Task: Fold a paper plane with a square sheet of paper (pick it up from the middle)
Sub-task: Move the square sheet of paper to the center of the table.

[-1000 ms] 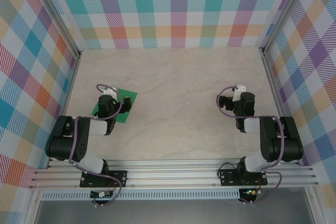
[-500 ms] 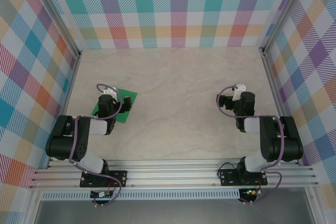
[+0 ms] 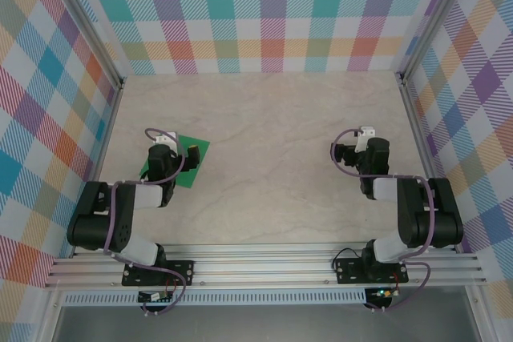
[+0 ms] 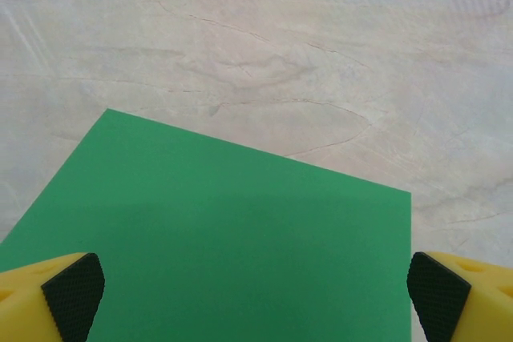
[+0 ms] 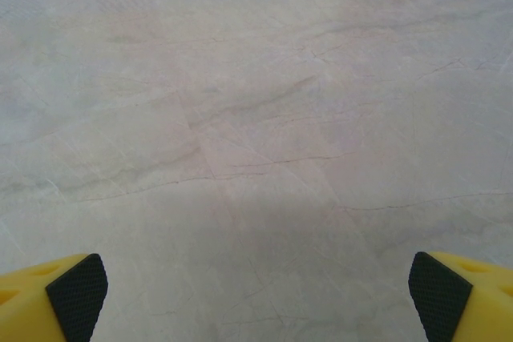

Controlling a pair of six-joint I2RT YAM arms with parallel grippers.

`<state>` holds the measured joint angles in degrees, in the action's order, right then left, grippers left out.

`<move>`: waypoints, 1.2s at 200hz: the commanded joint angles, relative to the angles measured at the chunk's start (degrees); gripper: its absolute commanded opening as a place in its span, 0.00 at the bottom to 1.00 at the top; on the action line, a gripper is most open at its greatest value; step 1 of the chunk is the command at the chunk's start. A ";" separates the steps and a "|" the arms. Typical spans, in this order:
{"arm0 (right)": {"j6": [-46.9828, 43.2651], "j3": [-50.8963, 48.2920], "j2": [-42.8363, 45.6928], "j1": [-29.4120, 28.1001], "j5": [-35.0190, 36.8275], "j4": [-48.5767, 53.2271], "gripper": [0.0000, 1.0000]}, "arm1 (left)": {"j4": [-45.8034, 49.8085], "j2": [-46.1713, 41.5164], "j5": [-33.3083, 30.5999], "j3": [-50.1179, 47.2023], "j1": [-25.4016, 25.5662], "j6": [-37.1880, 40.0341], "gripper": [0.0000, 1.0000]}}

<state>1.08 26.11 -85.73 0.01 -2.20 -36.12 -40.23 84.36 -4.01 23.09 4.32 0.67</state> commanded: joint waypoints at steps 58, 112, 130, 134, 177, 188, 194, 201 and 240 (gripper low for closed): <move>15.60 21.25 12.72 0.25 -5.79 45.60 1.00 | 42.12 -24.39 -11.01 13.40 -1.39 -22.19 1.00; 26.24 22.75 11.58 0.27 -27.61 44.88 1.00 | 48.06 -16.80 4.93 19.95 -1.38 -25.16 1.00; 25.97 23.61 9.25 0.21 -33.87 45.20 1.00 | 48.71 -9.31 11.69 23.21 -0.91 -26.50 1.00; 26.26 23.64 8.95 0.23 -34.04 45.33 1.00 | 49.25 -7.61 12.63 24.21 -0.58 -26.59 1.00; 25.78 22.23 8.31 -1.06 -35.67 46.19 1.00 | 60.25 9.11 8.46 35.65 7.25 -23.67 1.00; 24.89 22.32 8.17 -1.74 -36.14 47.00 1.00 | 61.50 11.91 6.70 37.38 8.61 -23.54 1.00; 24.64 22.23 8.13 -1.99 -36.06 47.35 1.00 | 61.77 12.96 5.79 38.21 9.14 -23.50 1.00; 24.54 22.10 8.06 -2.30 -35.94 47.61 1.00 | 61.61 13.97 5.22 38.88 9.70 -23.41 1.00; 24.23 21.20 7.47 -3.37 -36.80 48.17 1.00 | 64.36 19.89 2.50 43.96 10.46 -23.54 1.00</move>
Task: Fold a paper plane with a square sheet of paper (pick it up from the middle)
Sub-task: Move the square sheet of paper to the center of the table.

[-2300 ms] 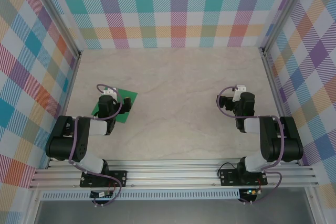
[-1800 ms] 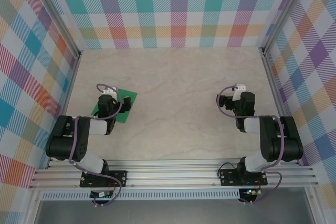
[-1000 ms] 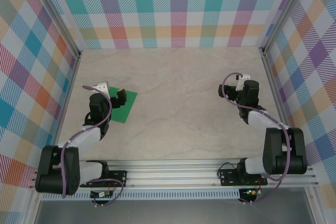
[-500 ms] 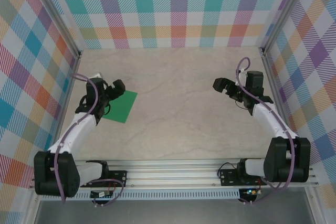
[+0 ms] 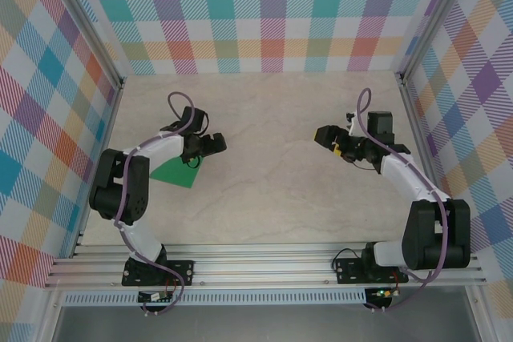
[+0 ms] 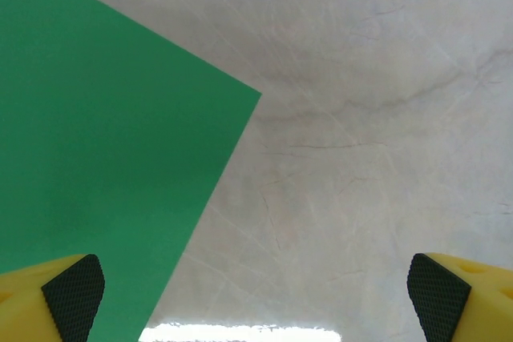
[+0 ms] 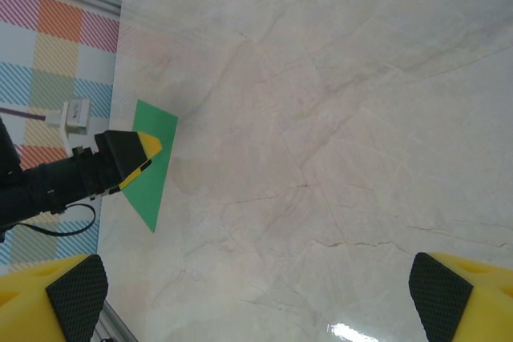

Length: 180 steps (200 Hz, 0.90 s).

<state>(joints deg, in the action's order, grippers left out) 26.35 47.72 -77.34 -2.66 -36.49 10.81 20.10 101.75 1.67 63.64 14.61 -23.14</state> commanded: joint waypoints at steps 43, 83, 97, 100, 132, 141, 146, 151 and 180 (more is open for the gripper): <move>-2.22 -0.48 -1.54 -1.60 -3.10 2.88 1.00 | 4.96 6.68 -2.79 5.39 0.15 -0.15 1.00; -2.97 -0.61 -1.94 -2.17 -3.29 3.38 1.00 | 4.89 7.23 -3.92 5.68 0.23 -0.34 1.00; -3.07 -0.40 -2.27 -2.28 -3.26 3.43 1.00 | 4.45 6.23 -5.29 5.08 0.34 -0.33 0.99; -3.10 -0.43 -2.36 -2.27 -3.38 3.56 1.00 | 4.29 5.97 -5.54 4.87 0.33 -0.33 0.99; -3.06 -0.37 -2.94 -2.35 -3.15 3.58 1.00 | 4.68 3.45 -7.27 3.36 0.33 -0.87 1.00; -2.97 -0.40 -3.12 -2.44 -2.97 3.44 1.00 | 4.07 3.04 -5.49 2.62 0.33 -1.03 1.00; -2.82 -0.42 -3.31 -2.43 -2.96 3.65 1.00 | 4.17 3.09 -4.28 2.55 0.33 -1.23 1.00; -2.90 -0.44 -3.45 -2.40 -2.97 3.73 1.00 | 4.32 3.30 -3.15 2.50 0.37 -1.47 1.00; -2.97 -0.85 -3.72 -2.44 -2.31 4.37 1.00 | 3.28 2.87 0.24 0.13 2.27 -4.77 0.99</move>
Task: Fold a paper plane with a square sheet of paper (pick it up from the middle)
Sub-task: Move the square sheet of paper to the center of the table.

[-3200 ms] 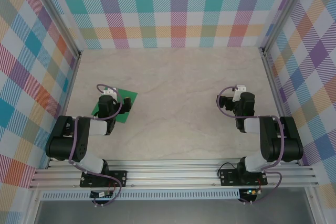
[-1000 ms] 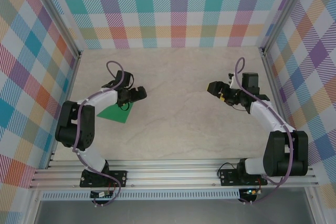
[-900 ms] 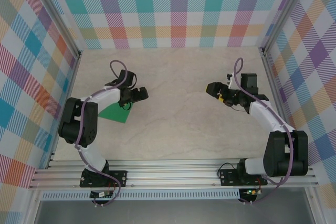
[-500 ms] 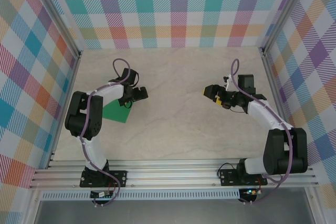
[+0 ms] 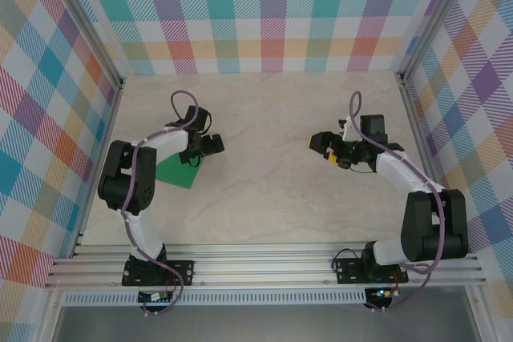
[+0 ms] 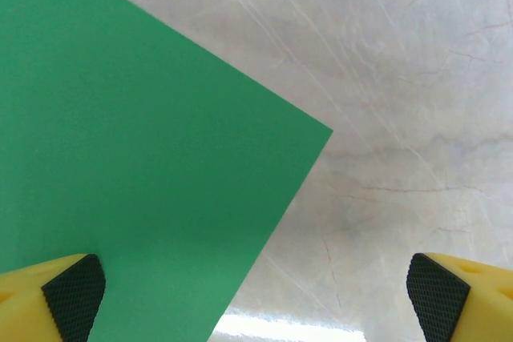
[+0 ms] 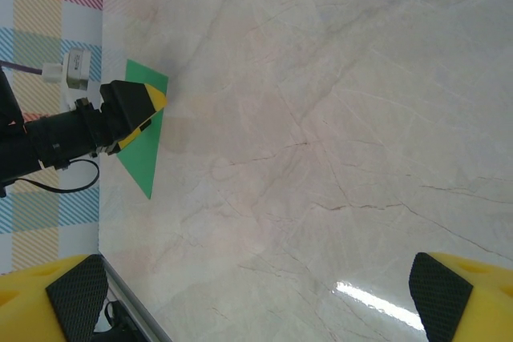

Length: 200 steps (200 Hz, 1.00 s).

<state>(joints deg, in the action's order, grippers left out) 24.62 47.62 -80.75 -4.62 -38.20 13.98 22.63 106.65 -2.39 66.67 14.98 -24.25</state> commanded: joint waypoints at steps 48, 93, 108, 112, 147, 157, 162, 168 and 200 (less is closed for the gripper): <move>-0.81 -1.71 0.07 -0.47 1.24 2.10 1.00 | -4.53 -3.03 6.79 -6.93 8.64 -14.03 0.99; -1.16 -2.09 0.86 -0.48 1.31 3.07 1.00 | -9.78 -4.96 8.95 -5.23 14.30 -19.37 1.00; -1.30 -1.87 0.86 -0.65 -0.91 2.94 1.00 | -7.26 -7.84 5.90 -3.57 14.50 -18.56 1.00; -1.50 -1.70 0.86 -0.86 -1.49 2.98 1.00 | -5.60 -8.87 4.02 -3.24 14.46 -18.18 1.00; -2.29 -1.41 2.17 -3.15 -1.26 4.29 1.00 | 2.03 -14.17 -2.84 -3.91 9.64 -12.82 1.00; -2.12 -2.06 2.76 -3.57 -1.19 3.99 1.00 | 3.50 -14.44 -3.40 -4.47 8.13 -10.89 1.00; -2.19 -2.21 2.87 -3.76 -1.18 3.97 1.00 | 3.62 -14.45 -3.36 -4.97 7.42 -10.09 1.00; -2.05 -2.36 2.88 -4.06 -1.15 3.98 1.00 | 3.56 -14.37 -2.84 -5.66 6.40 -9.44 1.00; -1.30 -2.88 2.66 -5.78 -0.39 3.56 1.00 | 0.46 -13.28 1.00 -9.98 3.48 -9.51 1.00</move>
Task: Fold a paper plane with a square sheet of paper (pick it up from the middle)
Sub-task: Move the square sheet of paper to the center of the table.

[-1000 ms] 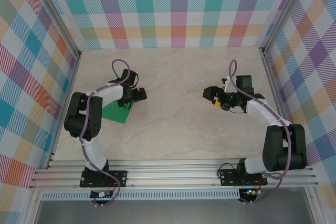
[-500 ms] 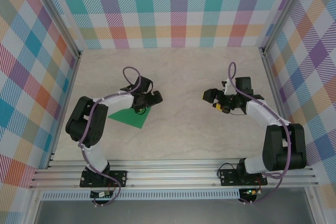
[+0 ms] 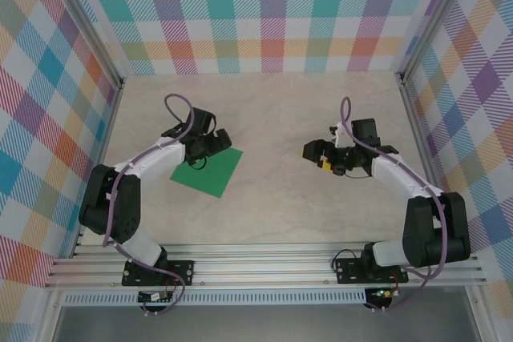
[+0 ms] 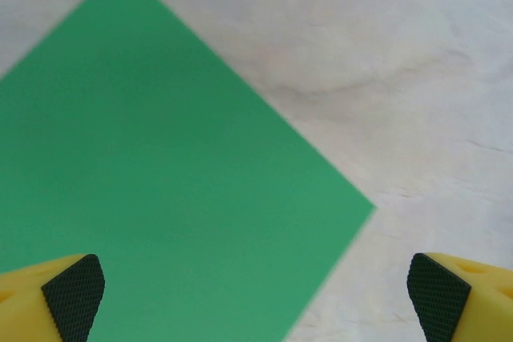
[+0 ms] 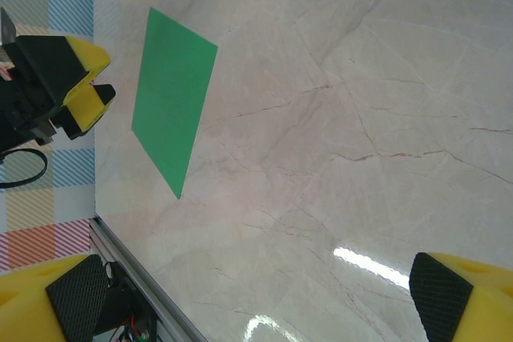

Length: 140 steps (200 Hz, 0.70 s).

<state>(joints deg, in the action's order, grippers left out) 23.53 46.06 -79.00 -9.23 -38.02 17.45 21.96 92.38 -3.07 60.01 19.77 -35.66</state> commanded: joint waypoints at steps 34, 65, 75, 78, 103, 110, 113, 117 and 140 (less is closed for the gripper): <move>1.01 -2.28 0.74 -2.60 0.29 -1.13 1.00 | -3.14 2.97 7.15 -6.89 -0.90 -0.45 1.00; 2.15 -2.75 0.38 -3.67 1.54 -1.77 1.00 | -8.49 3.03 8.78 -11.81 1.32 -4.57 1.00; 2.44 -3.08 0.30 -3.82 2.03 -1.91 1.00 | -9.92 2.66 8.82 -13.51 2.41 -6.44 1.00; 2.56 -3.19 0.28 -3.86 2.20 -2.10 1.00 | -10.44 2.49 8.95 -13.90 2.80 -7.04 1.00; 3.77 -4.39 -0.08 -3.95 3.15 -3.22 1.00 | -13.01 1.39 7.93 -16.52 6.51 -12.44 1.00; 3.89 -4.44 -0.25 -4.02 2.97 -3.24 1.00 | -13.90 1.24 7.56 -17.08 7.59 -14.26 1.00; 3.89 -4.44 -0.27 -4.06 3.03 -3.20 1.00 | -14.37 1.15 7.37 -17.32 7.96 -14.82 1.00; 3.91 -4.57 -0.28 -4.05 3.12 -3.17 1.00 | -15.02 1.09 7.07 -17.53 8.56 -16.37 1.00; 4.63 -5.86 0.39 -4.32 4.00 -3.45 1.00 | -18.84 1.63 6.01 -17.98 12.07 -22.45 1.00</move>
<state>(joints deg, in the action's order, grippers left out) 26.85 41.85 -79.00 -12.88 -34.85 15.25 3.70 91.66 0.05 44.77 27.66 -48.23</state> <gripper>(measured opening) 0.998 0.998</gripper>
